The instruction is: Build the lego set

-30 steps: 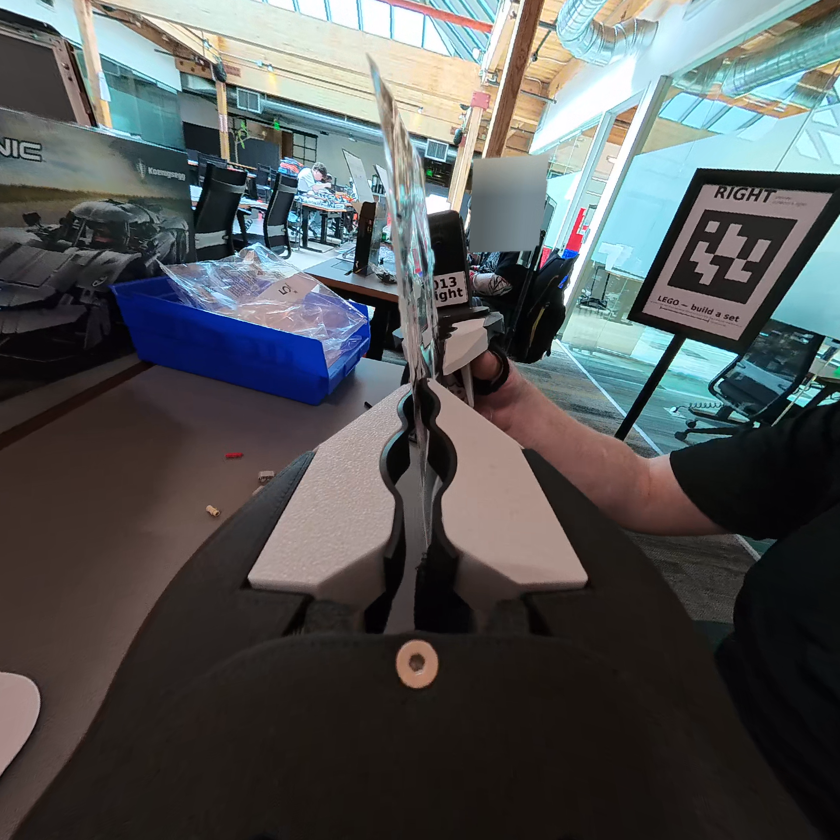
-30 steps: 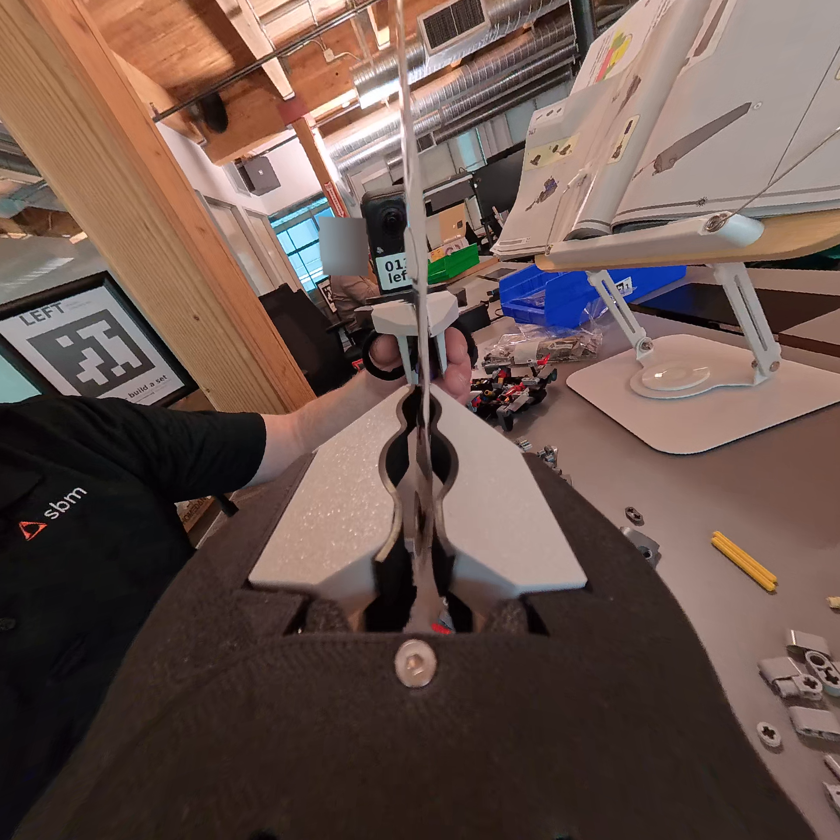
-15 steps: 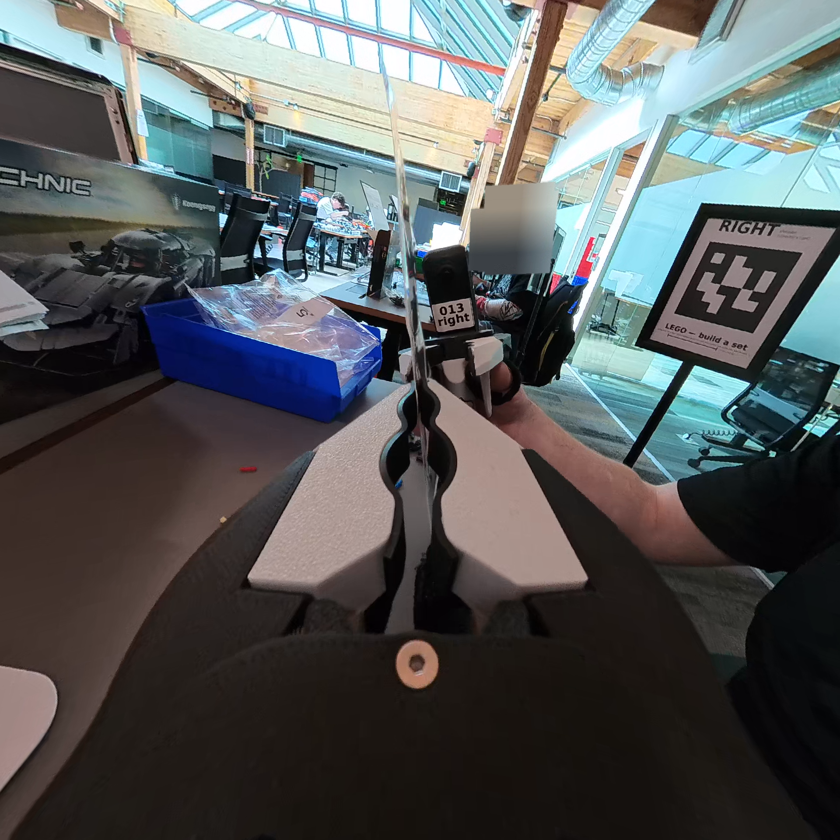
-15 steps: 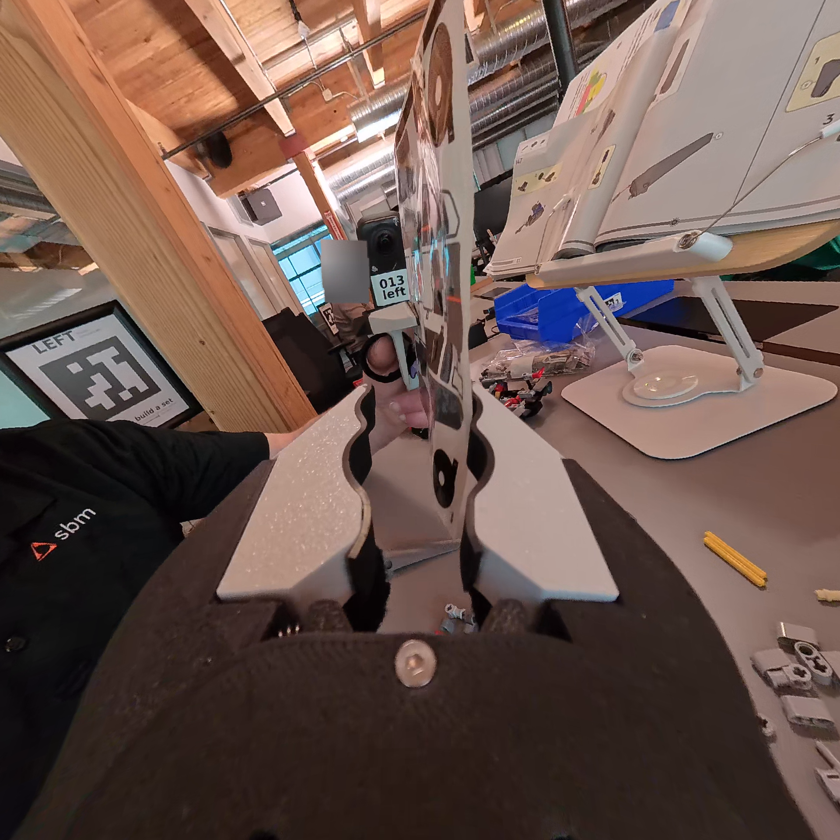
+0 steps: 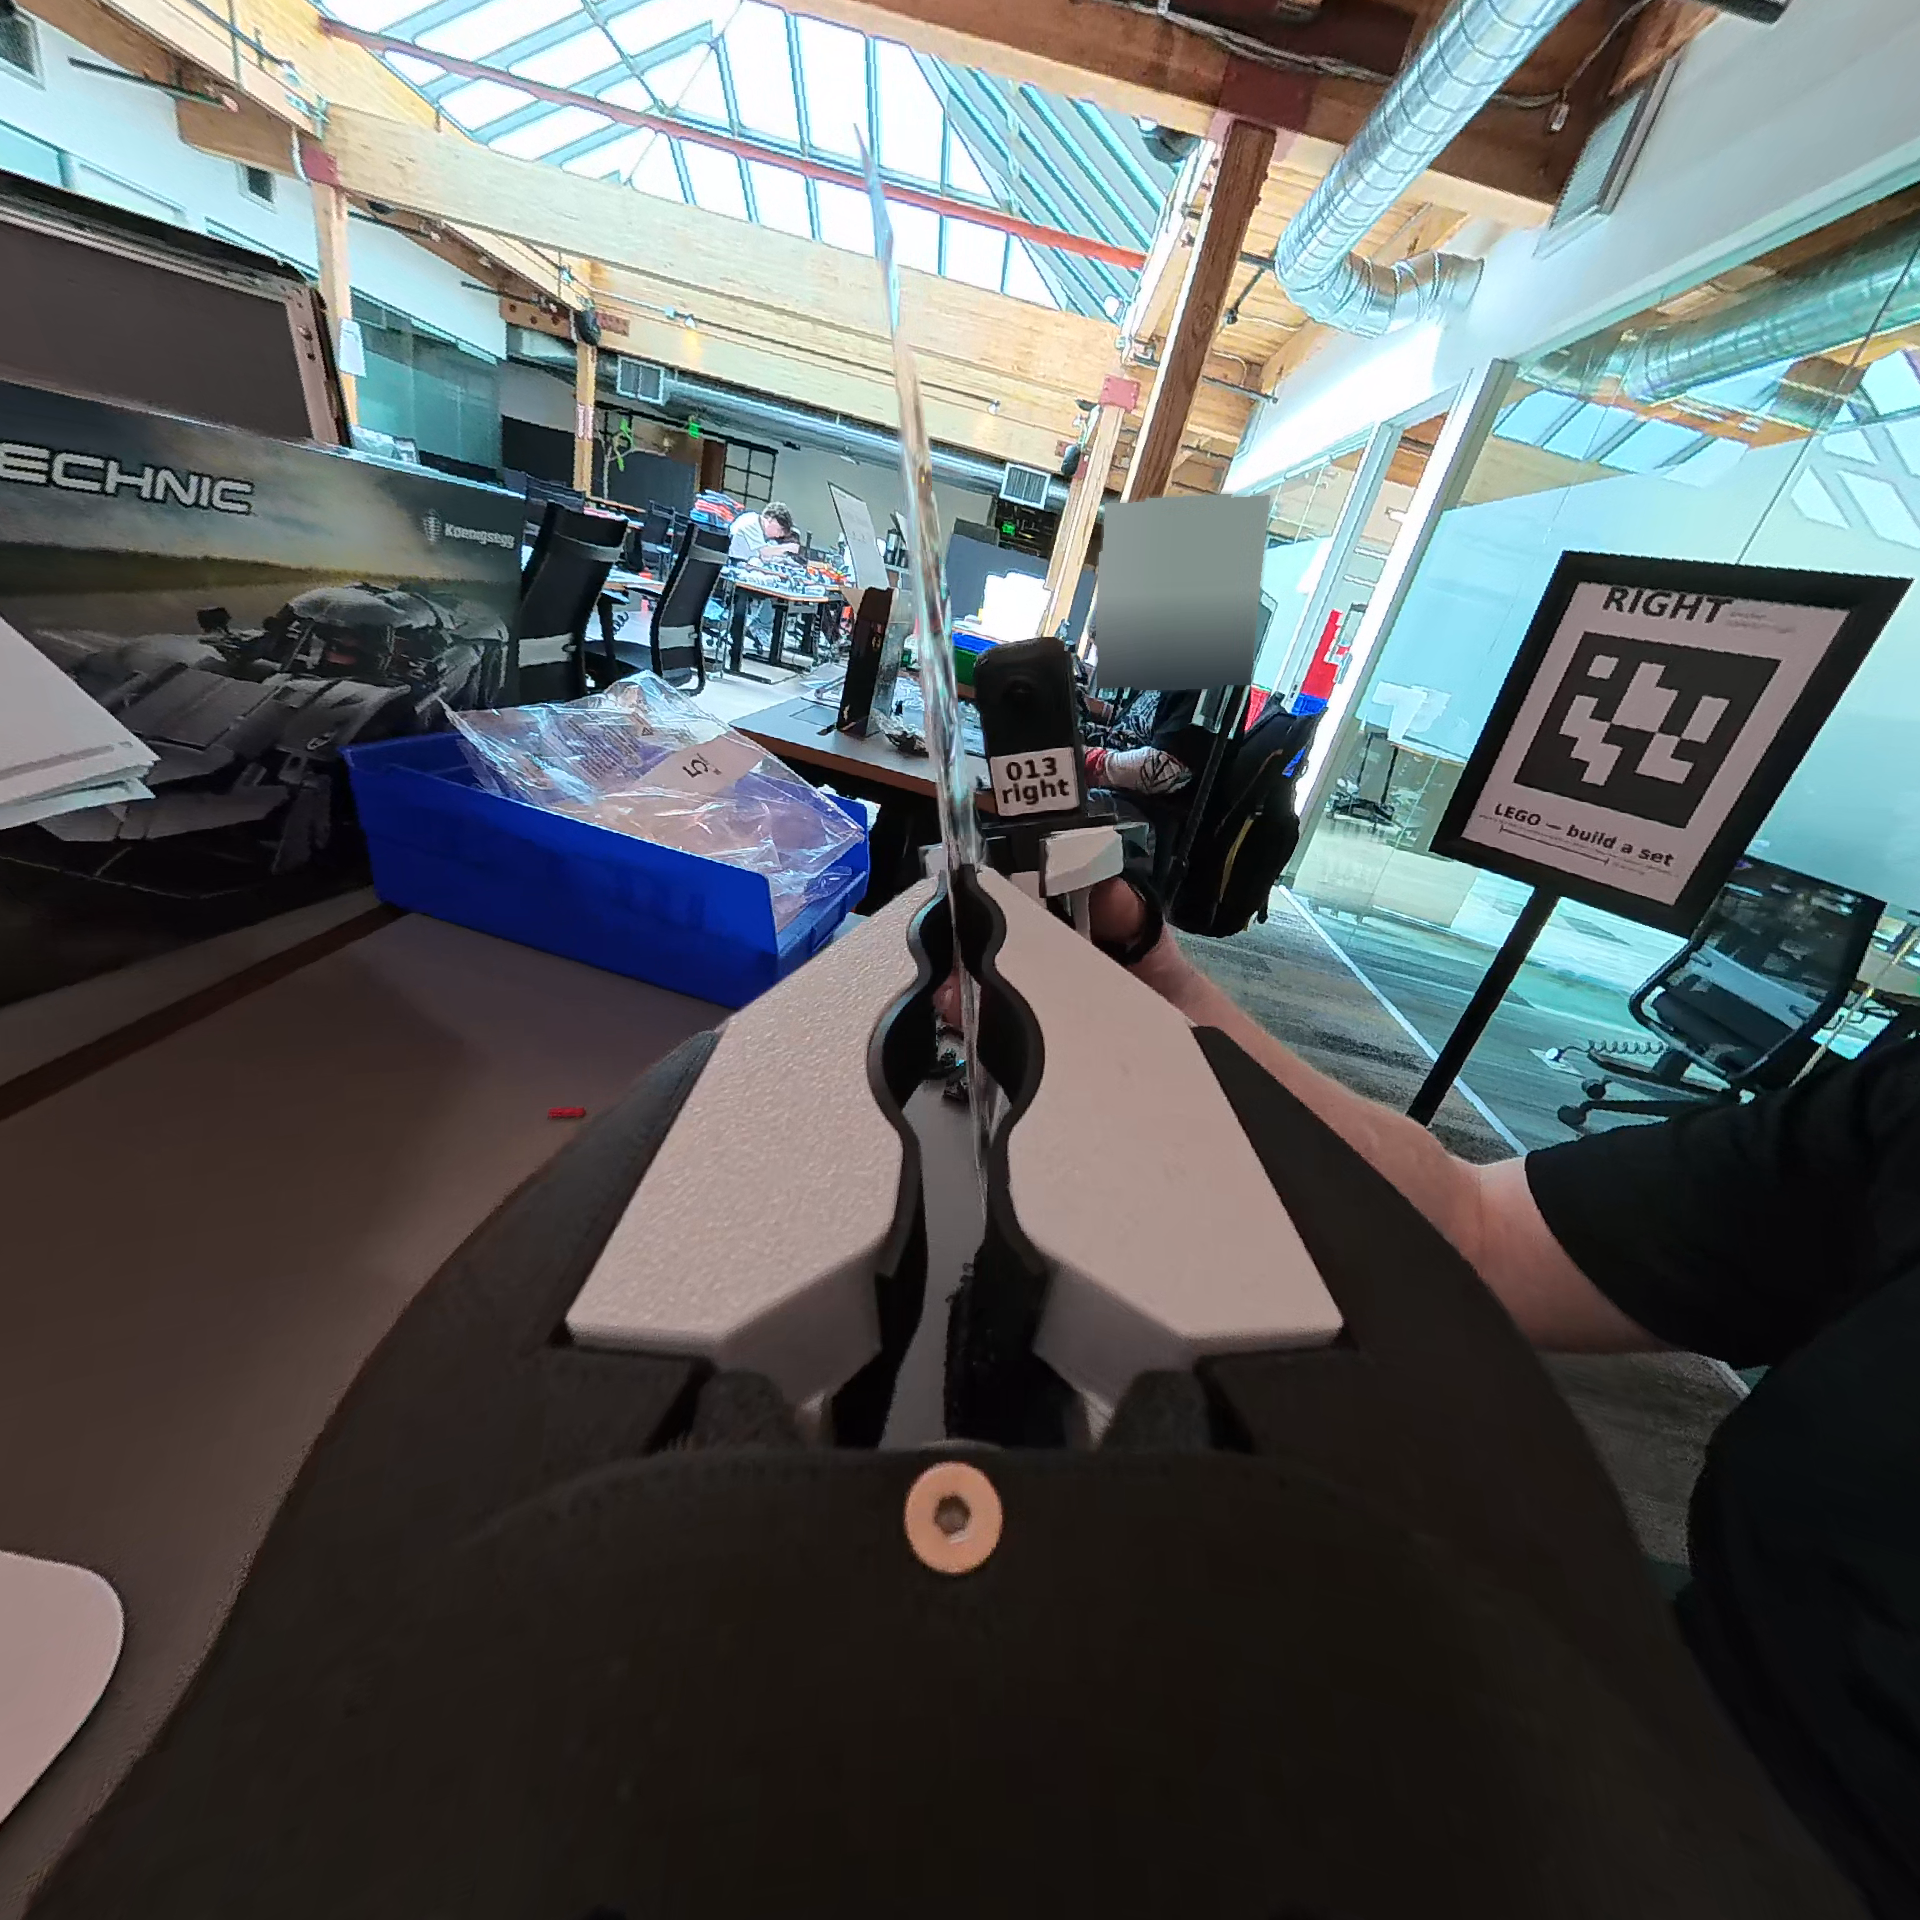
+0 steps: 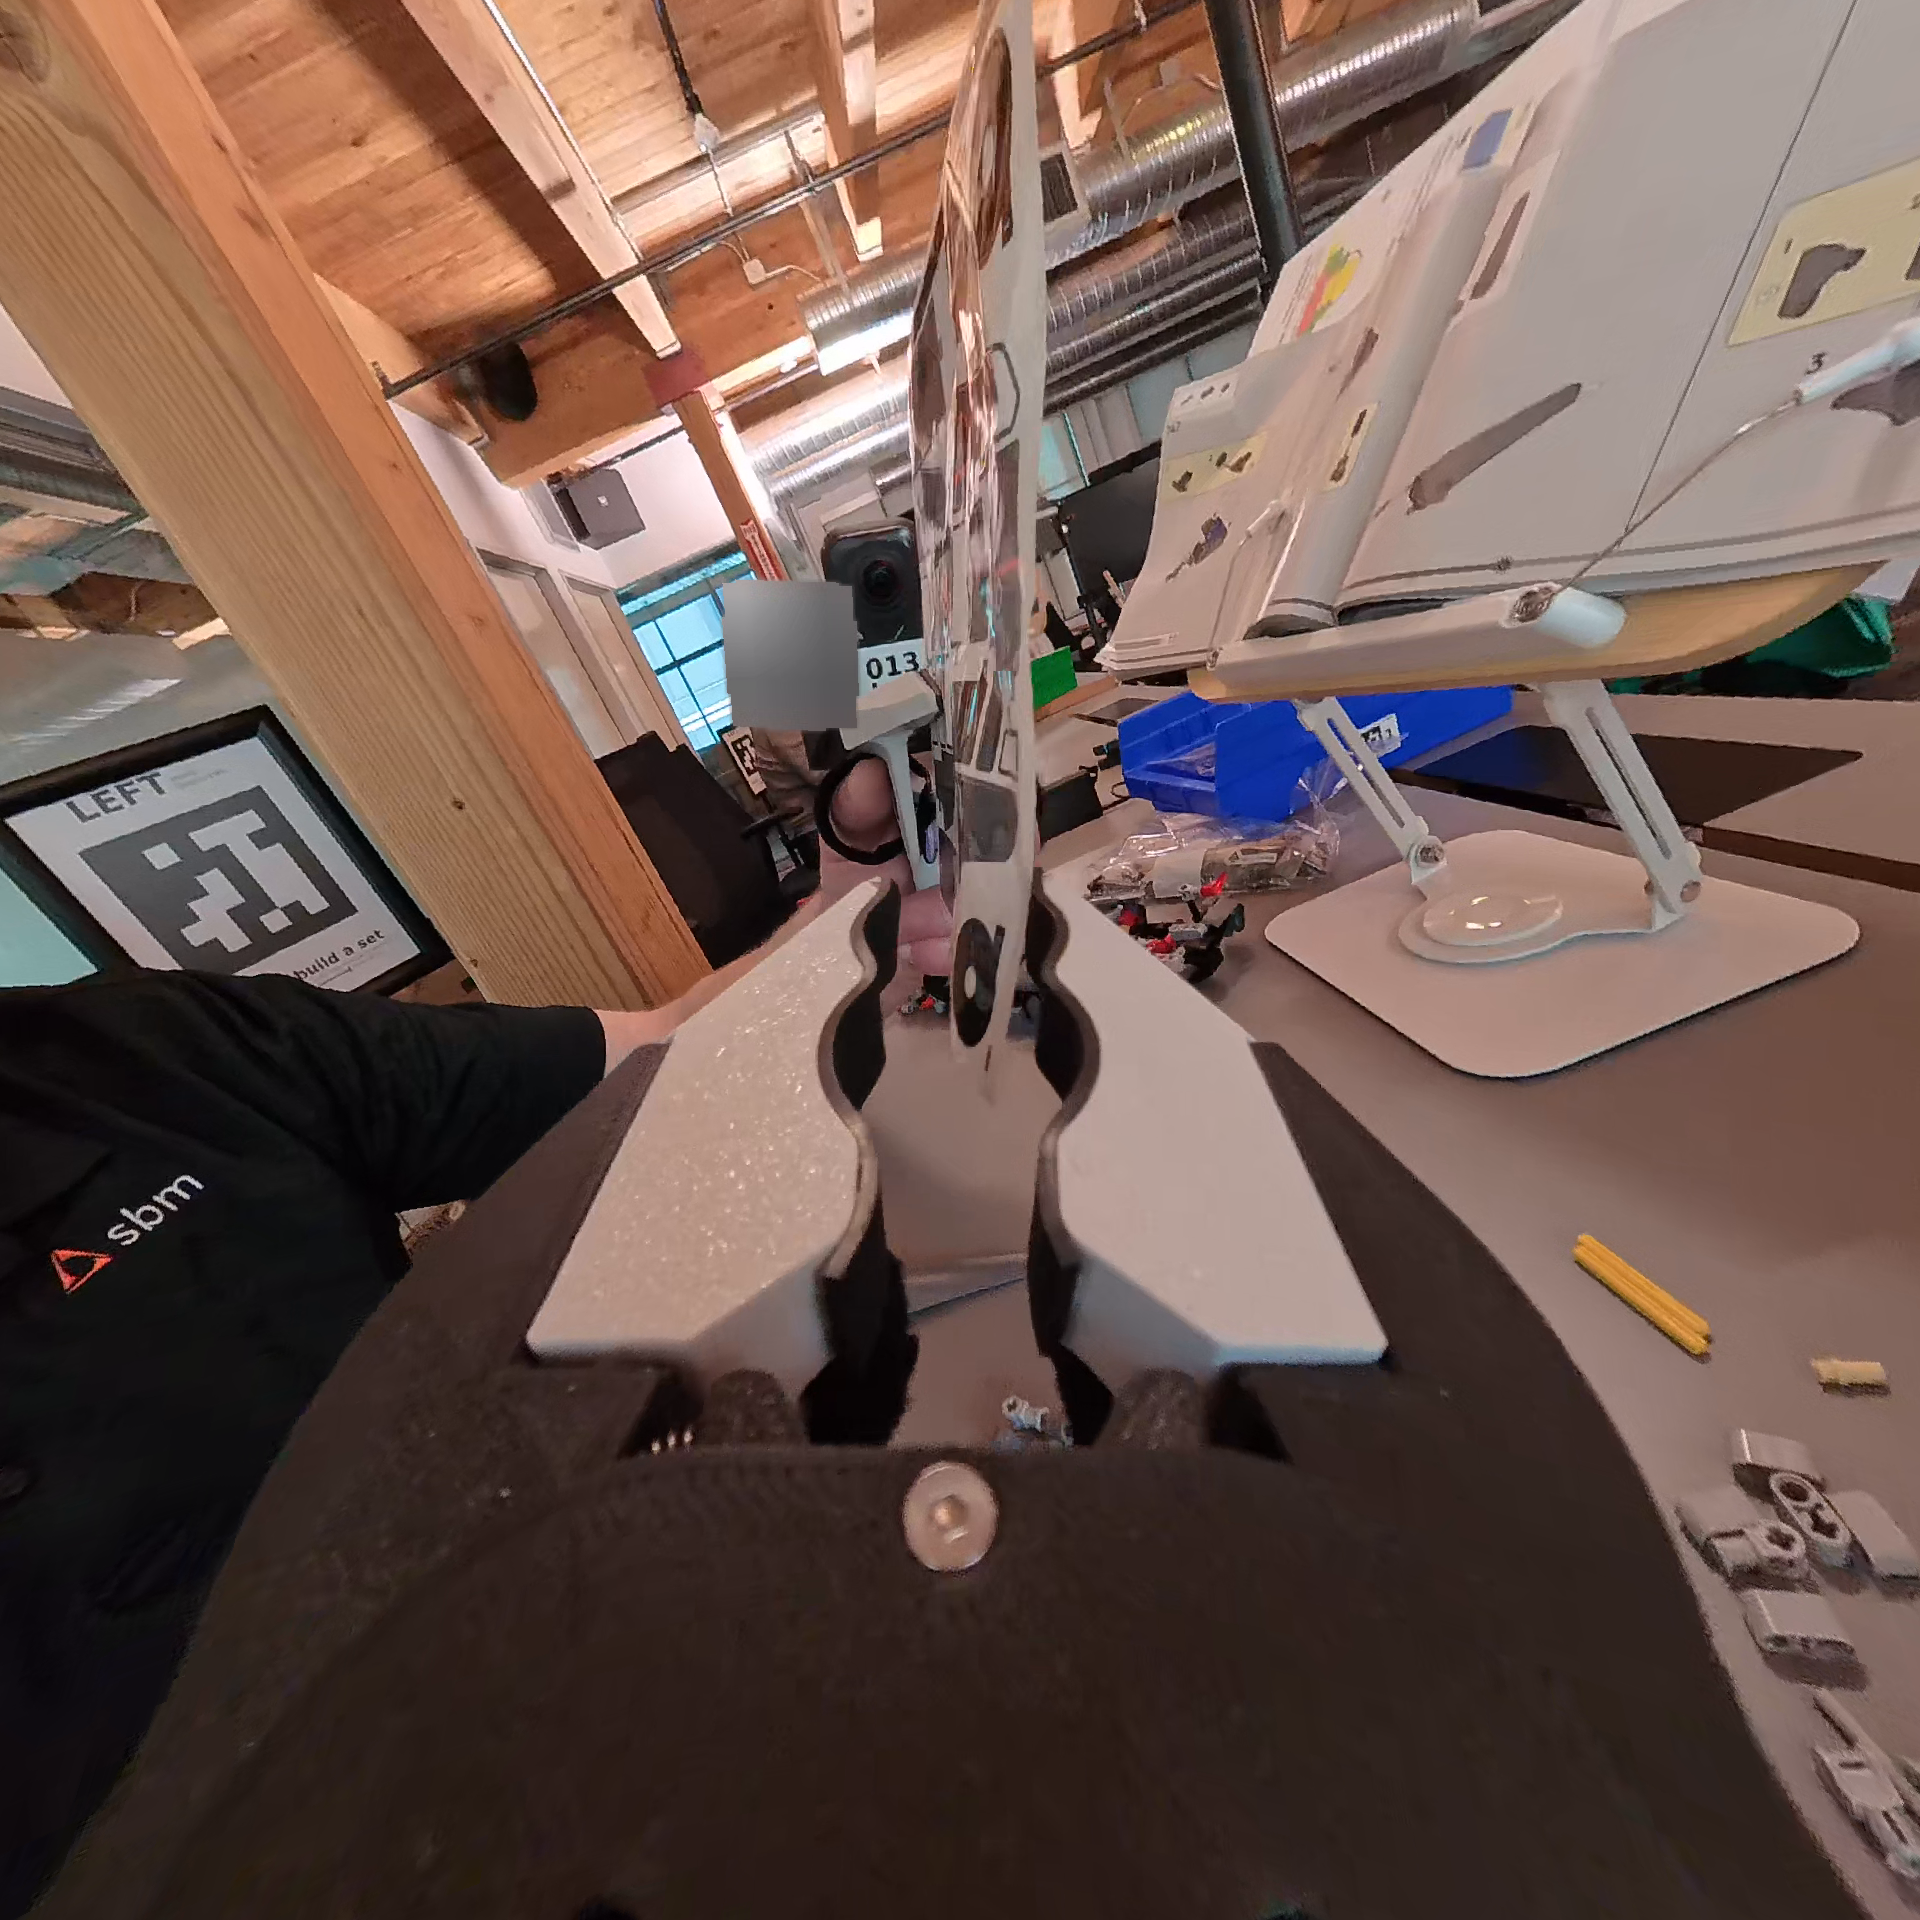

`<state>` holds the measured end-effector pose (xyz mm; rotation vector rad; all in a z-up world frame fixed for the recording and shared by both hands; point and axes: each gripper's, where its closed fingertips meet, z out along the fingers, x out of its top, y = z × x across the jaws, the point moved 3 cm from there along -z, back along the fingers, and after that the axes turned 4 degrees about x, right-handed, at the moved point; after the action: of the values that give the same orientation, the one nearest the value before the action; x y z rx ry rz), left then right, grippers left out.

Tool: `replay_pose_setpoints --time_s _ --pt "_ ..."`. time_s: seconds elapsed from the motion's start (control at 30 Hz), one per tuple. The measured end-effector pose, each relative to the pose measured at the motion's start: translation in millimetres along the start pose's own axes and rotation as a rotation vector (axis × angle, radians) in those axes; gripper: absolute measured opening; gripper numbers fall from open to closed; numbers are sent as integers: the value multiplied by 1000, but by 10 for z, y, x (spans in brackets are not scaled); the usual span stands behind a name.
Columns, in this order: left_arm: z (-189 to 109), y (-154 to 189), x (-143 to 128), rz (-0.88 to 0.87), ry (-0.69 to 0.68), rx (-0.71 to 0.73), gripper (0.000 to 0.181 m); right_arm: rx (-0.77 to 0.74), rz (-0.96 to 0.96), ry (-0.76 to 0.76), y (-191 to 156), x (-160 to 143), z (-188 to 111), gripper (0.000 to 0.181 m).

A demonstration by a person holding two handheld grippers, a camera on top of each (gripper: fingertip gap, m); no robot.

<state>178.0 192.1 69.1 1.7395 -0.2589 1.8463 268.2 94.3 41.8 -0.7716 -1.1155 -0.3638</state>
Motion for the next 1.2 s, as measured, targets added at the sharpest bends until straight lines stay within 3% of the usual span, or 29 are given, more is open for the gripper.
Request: replay_pose_setpoints --time_s 0.13,0.43,0.97,1.07,1.2 --pt "1 -35 -14 -11 -8 13 0 5 -47 23 -55 35 13 0" --pt "10 -170 -76 -37 -35 72 0 26 -148 -20 -225 12 111 0" --pt "25 -238 -137 -53 -104 94 0 -69 -119 2 -48 43 13 0" --pt "4 -385 -137 -10 -105 199 34 -94 -116 30 -7 79 -29 0" --pt "-82 -467 -9 151 -56 347 51 -144 -120 60 61 122 -109 0"
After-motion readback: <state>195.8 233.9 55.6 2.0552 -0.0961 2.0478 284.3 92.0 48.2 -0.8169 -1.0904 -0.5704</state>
